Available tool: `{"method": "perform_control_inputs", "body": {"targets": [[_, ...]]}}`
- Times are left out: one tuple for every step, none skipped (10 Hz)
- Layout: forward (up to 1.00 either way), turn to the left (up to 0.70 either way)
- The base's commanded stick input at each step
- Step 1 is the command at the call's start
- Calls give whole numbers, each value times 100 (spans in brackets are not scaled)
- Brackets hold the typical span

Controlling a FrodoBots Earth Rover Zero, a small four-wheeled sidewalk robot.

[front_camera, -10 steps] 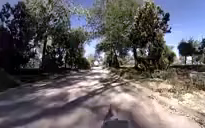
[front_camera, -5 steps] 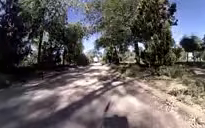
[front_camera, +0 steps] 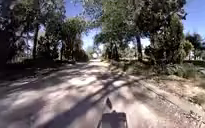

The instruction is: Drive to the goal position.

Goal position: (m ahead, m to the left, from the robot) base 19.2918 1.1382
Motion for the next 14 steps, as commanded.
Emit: {"method": "perform_control_inputs", "body": {"targets": [[100, 3], [100, 3], [100, 3], [100, 3], [100, 3], [100, 3], [100, 3], [100, 3], [100, 3], [100, 26], [100, 43], [100, 43], [100, 43], [100, 3]]}}
